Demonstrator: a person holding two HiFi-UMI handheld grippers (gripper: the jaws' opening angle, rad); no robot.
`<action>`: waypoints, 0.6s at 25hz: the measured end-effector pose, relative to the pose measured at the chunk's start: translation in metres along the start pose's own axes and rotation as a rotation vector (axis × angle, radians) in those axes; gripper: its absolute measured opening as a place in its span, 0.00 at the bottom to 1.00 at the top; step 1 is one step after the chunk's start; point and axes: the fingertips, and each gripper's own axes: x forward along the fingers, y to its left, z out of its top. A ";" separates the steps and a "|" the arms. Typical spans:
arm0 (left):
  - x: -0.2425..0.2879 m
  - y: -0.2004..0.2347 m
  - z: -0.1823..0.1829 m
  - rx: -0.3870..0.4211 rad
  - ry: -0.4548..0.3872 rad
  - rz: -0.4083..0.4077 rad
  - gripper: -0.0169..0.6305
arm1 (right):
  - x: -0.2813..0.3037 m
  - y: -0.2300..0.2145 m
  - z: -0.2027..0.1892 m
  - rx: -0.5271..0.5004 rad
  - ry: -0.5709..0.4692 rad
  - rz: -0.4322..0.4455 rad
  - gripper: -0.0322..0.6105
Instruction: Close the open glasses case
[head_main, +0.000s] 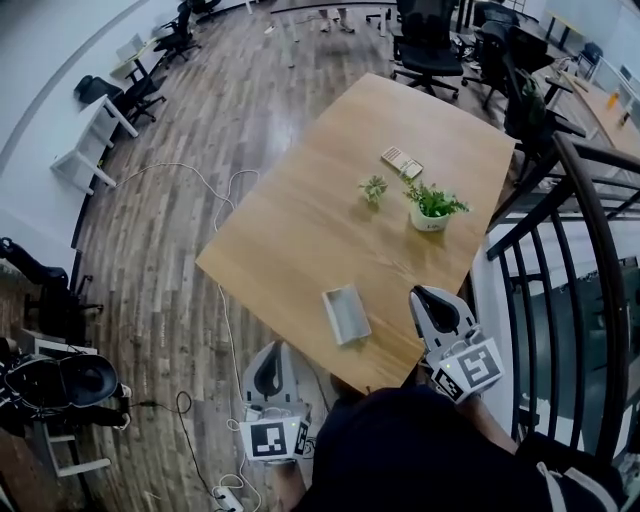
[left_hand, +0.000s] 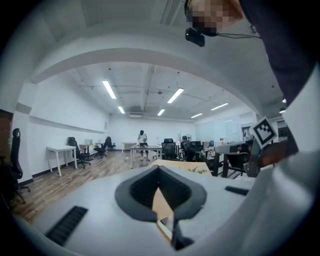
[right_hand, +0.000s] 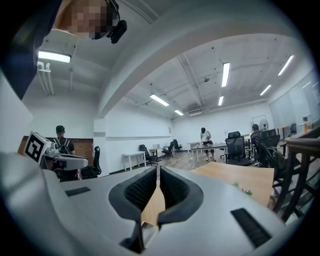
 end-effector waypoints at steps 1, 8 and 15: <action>0.001 0.000 -0.001 0.001 0.002 0.001 0.02 | 0.002 -0.001 -0.004 -0.002 0.007 0.004 0.07; -0.002 0.006 -0.008 -0.013 0.024 0.019 0.02 | 0.021 0.003 -0.030 -0.005 0.073 0.021 0.31; -0.024 0.025 -0.015 -0.030 0.043 0.089 0.02 | 0.077 0.009 -0.132 0.181 0.269 0.074 0.31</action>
